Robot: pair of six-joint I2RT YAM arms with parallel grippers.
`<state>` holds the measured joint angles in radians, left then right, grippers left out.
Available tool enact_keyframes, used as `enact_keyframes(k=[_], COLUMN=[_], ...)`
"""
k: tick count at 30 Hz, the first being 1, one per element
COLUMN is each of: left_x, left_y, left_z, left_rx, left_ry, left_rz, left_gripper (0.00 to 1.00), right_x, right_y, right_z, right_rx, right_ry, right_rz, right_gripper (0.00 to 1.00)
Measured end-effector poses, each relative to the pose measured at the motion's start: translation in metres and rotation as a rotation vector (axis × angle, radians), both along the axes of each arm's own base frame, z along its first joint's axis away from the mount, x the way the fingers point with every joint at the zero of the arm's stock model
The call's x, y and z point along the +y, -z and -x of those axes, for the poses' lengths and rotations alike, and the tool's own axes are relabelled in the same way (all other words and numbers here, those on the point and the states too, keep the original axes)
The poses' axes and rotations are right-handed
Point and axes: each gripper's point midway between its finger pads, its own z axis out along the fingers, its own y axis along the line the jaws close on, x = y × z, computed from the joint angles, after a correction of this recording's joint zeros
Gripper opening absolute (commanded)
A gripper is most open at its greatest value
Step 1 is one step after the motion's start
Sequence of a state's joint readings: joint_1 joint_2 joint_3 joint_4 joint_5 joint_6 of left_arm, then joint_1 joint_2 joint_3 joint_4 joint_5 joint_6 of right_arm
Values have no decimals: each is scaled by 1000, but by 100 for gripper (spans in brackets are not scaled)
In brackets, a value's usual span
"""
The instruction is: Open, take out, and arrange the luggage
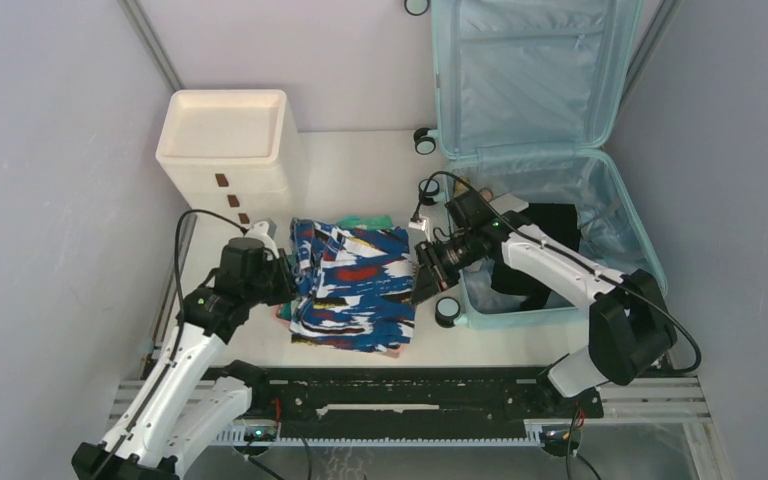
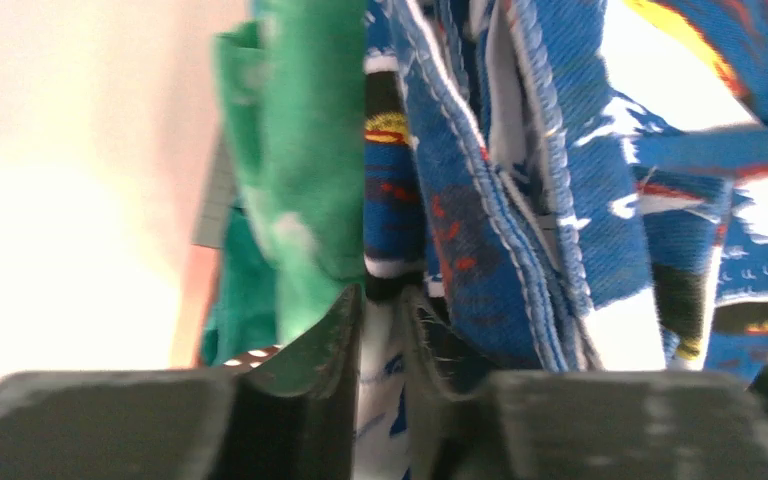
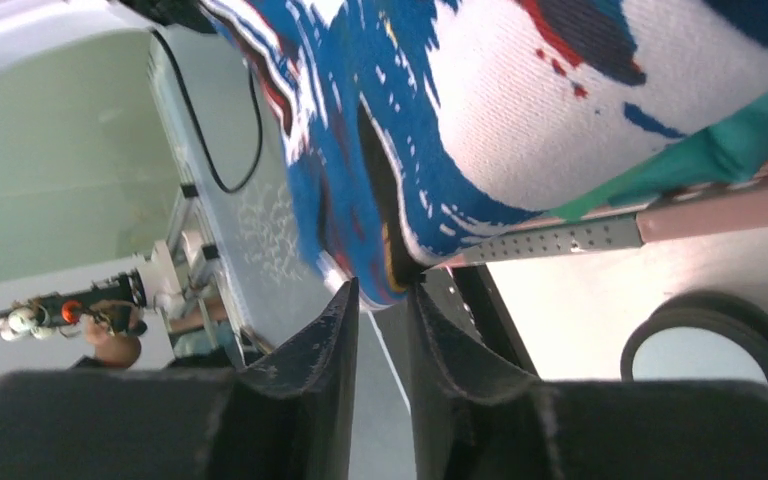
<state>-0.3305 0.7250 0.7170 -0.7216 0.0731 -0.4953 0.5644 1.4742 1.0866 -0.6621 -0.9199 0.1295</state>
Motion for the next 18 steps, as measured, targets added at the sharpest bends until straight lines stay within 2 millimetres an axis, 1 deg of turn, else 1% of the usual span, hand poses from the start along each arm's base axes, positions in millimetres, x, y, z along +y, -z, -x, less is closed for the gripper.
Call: enact_keyframes(k=[1, 3, 4, 6, 9, 10, 12, 13, 14, 15, 16, 18], left_x=[4, 17, 23, 31, 43, 46, 50, 52, 52, 52, 50, 40], left_y=[5, 12, 13, 12, 4, -3, -24, -39, -54, -68, -80, -104], left_z=[-1, -3, -5, -5, -1, 0, 2, 3, 4, 5, 7, 11], left_rx=[8, 20, 21, 14, -5, -19, -71, -109, -149, -188, -218, -286], left_ry=[-13, -70, -98, -127, -167, -179, -199, -207, -211, -211, -207, -170], left_rz=[-18, -58, -73, -97, -132, -137, -134, -122, -105, -84, -59, 10], left_gripper=[44, 54, 57, 59, 60, 59, 57, 53, 47, 45, 40, 37], right_x=[-2, -6, -9, -14, -26, -31, -37, -39, -39, -37, -34, -23], right_y=[7, 15, 17, 18, 11, 6, -9, -19, -31, -41, -50, -61], right_z=[5, 8, 7, 3, -10, -14, -19, -20, -18, -15, -11, -3], right_rx=[15, 26, 12, -23, -112, -156, -254, -312, -374, -420, -459, -521], right_ry=[-12, -20, -24, -21, -3, -3, -19, -33, -57, -84, -111, -169], right_rz=[19, 52, 61, 69, 60, 48, 13, -13, -50, -83, -114, -163], right_gripper=[44, 55, 59, 62, 62, 61, 59, 57, 55, 54, 49, 43])
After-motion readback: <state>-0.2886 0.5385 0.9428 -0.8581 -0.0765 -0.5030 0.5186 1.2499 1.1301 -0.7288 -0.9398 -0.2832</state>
